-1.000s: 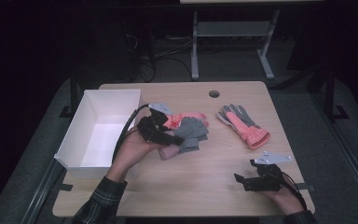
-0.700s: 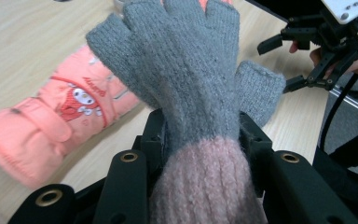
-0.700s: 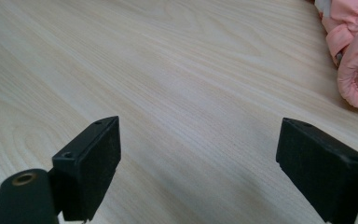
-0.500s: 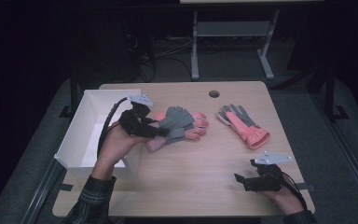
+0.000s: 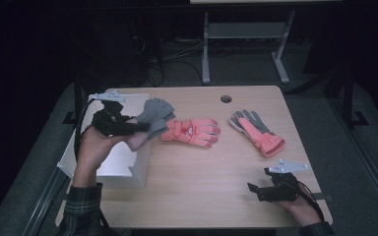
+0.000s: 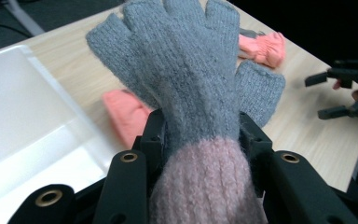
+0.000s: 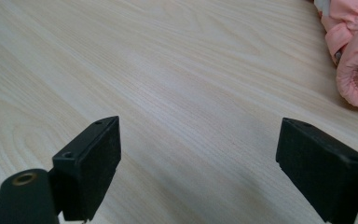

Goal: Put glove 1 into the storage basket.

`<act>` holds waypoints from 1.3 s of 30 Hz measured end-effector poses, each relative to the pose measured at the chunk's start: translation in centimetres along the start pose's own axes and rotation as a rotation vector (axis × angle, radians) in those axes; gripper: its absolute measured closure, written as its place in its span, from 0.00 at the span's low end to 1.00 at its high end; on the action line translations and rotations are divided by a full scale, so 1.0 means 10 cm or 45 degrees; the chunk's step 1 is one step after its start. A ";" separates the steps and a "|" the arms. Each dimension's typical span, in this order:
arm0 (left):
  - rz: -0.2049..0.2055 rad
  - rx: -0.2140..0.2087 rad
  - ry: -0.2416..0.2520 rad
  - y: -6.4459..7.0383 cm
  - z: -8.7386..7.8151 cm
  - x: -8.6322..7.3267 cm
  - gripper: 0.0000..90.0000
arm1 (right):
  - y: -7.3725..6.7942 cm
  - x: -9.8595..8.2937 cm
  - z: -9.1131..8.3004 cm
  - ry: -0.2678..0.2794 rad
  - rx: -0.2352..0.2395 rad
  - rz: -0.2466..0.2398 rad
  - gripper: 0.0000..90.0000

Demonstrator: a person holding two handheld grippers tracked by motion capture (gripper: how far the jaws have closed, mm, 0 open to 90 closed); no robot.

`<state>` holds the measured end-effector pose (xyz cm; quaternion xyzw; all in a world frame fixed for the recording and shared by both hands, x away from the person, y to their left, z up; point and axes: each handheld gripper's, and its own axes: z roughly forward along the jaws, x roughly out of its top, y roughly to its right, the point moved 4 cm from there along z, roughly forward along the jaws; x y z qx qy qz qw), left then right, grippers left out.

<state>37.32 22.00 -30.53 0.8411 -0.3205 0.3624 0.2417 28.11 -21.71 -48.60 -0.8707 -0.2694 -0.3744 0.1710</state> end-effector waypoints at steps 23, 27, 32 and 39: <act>-0.214 0.340 -0.031 -0.87 -0.08 -0.43 0.69 | 0.00 0.00 0.00 0.004 0.004 -0.005 0.15; -0.250 0.363 -0.051 -0.97 0.01 -0.53 0.69 | 0.00 0.02 0.00 0.008 0.008 -0.006 0.15; -0.274 0.409 -0.107 -1.10 0.12 -0.67 0.69 | -0.02 0.05 0.03 0.004 0.022 -0.022 0.15; -0.314 0.447 -0.200 -1.26 0.28 -0.88 0.68 | -0.03 0.05 0.04 0.002 0.032 -0.022 0.15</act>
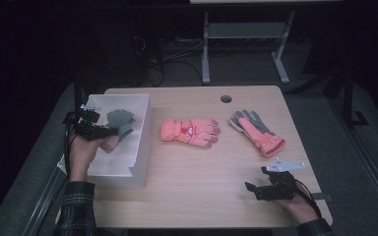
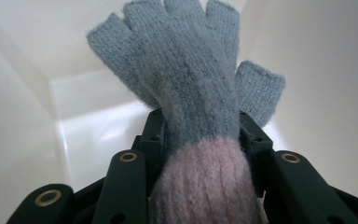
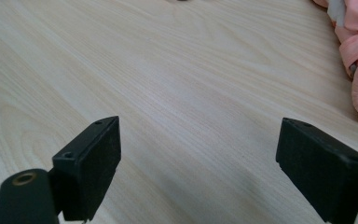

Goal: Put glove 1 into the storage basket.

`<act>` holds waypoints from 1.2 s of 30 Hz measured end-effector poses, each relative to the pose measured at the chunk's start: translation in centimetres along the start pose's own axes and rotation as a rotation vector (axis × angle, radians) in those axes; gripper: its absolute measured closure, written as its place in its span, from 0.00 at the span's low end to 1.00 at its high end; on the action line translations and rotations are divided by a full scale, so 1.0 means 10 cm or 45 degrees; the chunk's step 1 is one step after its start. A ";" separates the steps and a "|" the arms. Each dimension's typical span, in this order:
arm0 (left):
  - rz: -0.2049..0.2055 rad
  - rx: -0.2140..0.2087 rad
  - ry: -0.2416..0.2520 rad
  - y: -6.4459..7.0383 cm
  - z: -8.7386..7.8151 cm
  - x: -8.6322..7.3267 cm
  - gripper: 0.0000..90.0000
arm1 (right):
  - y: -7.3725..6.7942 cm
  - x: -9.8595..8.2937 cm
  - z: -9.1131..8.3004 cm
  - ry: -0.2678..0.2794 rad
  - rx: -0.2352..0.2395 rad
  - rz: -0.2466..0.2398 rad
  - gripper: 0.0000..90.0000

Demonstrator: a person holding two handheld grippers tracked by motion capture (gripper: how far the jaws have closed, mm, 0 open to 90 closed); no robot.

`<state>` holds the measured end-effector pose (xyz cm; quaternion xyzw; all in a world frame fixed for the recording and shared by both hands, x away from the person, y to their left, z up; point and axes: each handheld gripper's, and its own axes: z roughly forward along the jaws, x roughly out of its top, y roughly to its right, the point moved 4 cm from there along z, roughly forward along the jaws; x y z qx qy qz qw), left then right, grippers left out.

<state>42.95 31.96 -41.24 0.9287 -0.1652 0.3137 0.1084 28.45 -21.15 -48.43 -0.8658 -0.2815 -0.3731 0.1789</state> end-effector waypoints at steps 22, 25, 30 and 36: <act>0.004 0.121 -0.228 -0.06 0.45 -0.24 0.41 | 0.00 0.00 0.00 0.005 0.009 -0.015 0.15; 0.001 0.151 -0.216 -0.04 0.42 -0.22 0.29 | 0.00 0.01 -0.01 0.007 0.008 -0.013 0.15; 0.010 0.149 -0.163 0.01 0.28 -0.14 0.21 | -0.01 0.01 0.00 0.005 0.014 -0.017 0.15; 0.035 0.109 -0.095 0.08 0.08 -0.04 0.20 | -0.01 0.01 -0.01 0.006 0.015 -0.018 0.15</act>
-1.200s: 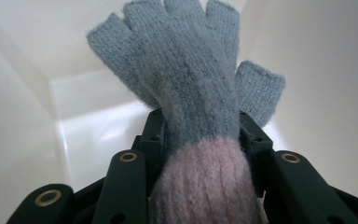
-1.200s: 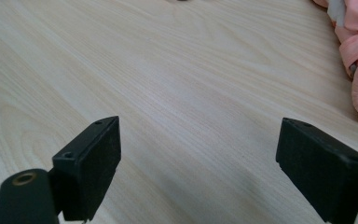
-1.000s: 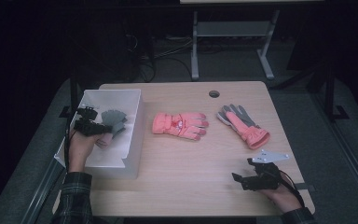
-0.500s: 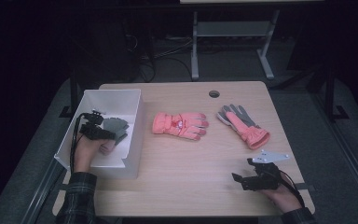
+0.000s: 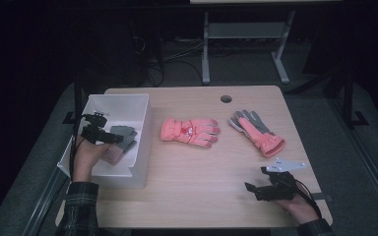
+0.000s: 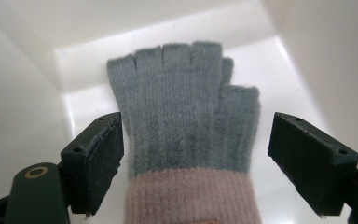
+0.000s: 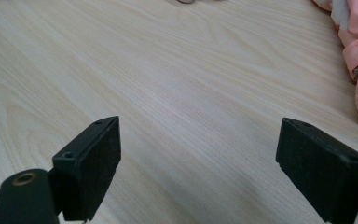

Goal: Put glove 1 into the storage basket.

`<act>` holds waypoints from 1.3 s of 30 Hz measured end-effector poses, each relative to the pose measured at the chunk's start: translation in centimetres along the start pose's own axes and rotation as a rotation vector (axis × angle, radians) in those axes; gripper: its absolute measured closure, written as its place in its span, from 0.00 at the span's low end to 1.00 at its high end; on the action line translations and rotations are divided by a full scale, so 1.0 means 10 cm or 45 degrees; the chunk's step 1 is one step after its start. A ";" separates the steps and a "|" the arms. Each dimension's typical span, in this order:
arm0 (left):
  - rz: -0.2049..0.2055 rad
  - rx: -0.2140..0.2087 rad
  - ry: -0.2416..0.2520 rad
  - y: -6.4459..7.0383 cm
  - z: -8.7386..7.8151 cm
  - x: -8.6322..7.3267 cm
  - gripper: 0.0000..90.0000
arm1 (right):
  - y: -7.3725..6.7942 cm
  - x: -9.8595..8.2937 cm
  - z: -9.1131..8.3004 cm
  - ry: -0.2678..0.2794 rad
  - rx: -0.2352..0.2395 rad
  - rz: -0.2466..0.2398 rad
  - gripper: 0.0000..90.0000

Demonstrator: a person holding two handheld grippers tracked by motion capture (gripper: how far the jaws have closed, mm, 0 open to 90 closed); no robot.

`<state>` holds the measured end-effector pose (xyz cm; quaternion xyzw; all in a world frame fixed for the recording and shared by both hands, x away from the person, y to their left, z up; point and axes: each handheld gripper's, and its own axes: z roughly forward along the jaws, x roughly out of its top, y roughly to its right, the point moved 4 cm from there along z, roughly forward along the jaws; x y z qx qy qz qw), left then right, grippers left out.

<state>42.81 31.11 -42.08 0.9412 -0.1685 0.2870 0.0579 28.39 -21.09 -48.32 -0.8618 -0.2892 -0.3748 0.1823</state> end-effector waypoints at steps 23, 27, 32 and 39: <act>0.176 -0.345 0.207 0.62 -0.62 0.30 0.17 | -0.01 -0.01 0.01 -0.009 0.006 -0.001 0.15; 0.233 -0.402 0.209 0.80 -0.69 0.33 0.18 | -0.01 0.00 0.01 -0.010 0.010 0.000 0.15; 0.273 -0.481 0.240 1.03 -0.75 0.38 0.18 | -0.02 -0.01 0.02 -0.018 0.015 -0.006 0.15; 0.334 -0.558 0.232 1.36 -0.73 0.42 0.18 | -0.01 -0.01 0.02 -0.015 0.013 0.003 0.15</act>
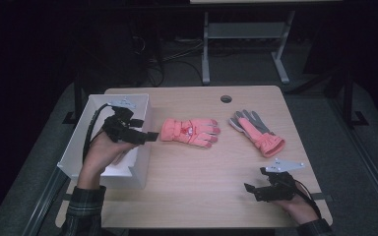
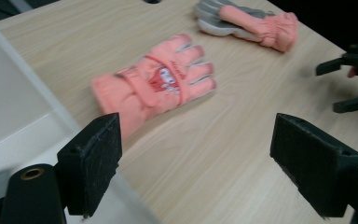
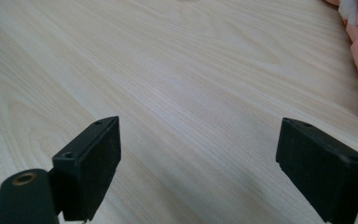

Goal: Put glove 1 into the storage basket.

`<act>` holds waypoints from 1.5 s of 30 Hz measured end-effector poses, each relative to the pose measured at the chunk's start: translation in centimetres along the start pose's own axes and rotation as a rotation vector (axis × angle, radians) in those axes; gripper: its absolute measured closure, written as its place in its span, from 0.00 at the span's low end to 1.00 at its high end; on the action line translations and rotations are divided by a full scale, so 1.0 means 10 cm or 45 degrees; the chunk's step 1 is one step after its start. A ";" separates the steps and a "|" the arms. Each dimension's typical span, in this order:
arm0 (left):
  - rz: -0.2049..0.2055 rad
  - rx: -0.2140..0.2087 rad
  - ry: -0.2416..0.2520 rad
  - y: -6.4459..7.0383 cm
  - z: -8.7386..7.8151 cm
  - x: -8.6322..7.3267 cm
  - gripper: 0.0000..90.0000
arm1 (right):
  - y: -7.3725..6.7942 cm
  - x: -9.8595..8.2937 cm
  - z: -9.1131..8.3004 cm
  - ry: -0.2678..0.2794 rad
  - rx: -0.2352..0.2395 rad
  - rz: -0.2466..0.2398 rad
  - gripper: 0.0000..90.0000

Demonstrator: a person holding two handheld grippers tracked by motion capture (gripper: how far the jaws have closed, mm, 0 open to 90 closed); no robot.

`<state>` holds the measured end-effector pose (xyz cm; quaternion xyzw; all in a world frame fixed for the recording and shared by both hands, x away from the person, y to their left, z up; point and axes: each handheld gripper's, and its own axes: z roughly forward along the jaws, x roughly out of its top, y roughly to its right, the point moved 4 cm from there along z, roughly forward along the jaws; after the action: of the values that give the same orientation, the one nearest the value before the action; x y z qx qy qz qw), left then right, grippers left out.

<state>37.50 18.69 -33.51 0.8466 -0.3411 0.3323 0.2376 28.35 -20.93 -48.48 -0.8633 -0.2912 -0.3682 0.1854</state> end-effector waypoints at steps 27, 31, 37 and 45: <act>0.214 -0.107 -0.041 0.89 0.82 -0.14 0.18 | -0.02 0.09 -0.10 -0.014 0.049 0.009 0.17; 0.239 -0.097 -0.029 0.91 0.90 -0.30 0.18 | 0.00 0.15 -0.12 -0.009 0.057 0.003 0.27; 0.279 -0.098 -0.038 0.91 1.04 -0.55 0.18 | 0.07 0.25 -0.11 -0.008 0.049 0.010 0.44; 0.286 -0.062 -0.038 0.90 1.14 -0.81 0.18 | 0.27 0.47 -0.12 0.043 0.034 0.035 0.81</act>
<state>31.05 9.04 -45.37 0.8019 -0.4453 0.3358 0.2142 32.09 -21.84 -44.47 -0.8584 -0.2809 -0.3760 0.2069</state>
